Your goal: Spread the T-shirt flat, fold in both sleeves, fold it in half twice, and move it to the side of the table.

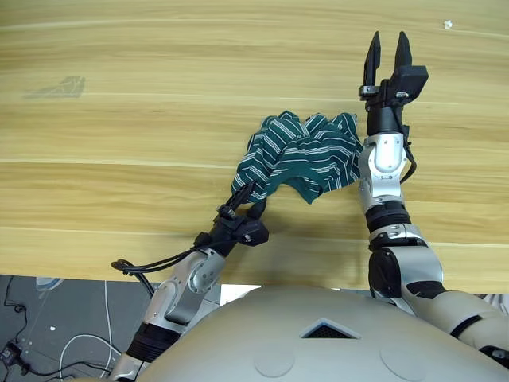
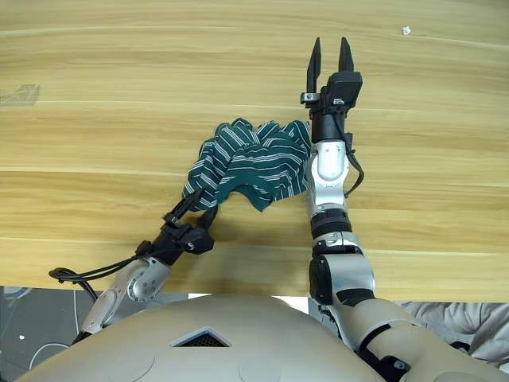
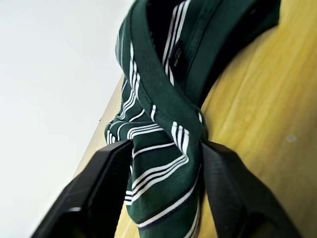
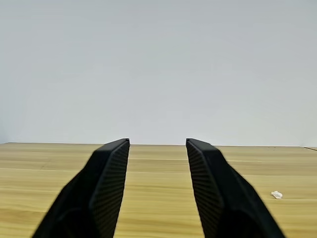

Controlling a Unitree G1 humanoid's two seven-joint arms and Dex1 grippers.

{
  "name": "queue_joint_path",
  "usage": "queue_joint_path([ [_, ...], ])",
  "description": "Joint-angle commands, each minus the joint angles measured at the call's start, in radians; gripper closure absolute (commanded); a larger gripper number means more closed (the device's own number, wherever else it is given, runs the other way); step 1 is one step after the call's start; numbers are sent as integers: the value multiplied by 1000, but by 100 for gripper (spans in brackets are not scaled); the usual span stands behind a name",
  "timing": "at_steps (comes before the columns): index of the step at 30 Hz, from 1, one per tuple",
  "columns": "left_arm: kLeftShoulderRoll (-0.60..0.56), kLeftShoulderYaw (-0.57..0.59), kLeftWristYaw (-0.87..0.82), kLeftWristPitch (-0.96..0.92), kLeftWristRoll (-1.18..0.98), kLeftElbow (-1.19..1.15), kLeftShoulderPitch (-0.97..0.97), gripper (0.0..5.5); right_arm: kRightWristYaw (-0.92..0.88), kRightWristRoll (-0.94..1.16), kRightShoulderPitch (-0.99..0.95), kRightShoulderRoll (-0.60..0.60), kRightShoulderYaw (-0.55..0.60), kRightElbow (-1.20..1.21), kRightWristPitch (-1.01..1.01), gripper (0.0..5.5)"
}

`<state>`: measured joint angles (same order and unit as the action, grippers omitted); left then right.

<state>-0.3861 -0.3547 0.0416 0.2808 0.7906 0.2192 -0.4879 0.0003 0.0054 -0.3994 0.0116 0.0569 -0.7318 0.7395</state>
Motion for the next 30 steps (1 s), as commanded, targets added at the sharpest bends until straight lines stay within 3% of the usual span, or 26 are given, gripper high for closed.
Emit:
queue_joint_path([
  [1, -18, -21, 19, -44, 28, -54, -13, 362, -1, -8, -18, 1, -1, -9, 2, 339],
  [17, -33, -25, 13, -53, 13, -59, 8, 547, -4, -15, -32, 2, 3, -36, 11, 339],
  [24, -52, -9, 62, -38, -42, 18, 25, 547, -2, -34, -16, 26, 2, -23, 39, 339],
  [30, -51, 18, 190, -45, -270, 189, 9, 547, 116, -24, 147, 112, -39, 227, -22, 339],
])
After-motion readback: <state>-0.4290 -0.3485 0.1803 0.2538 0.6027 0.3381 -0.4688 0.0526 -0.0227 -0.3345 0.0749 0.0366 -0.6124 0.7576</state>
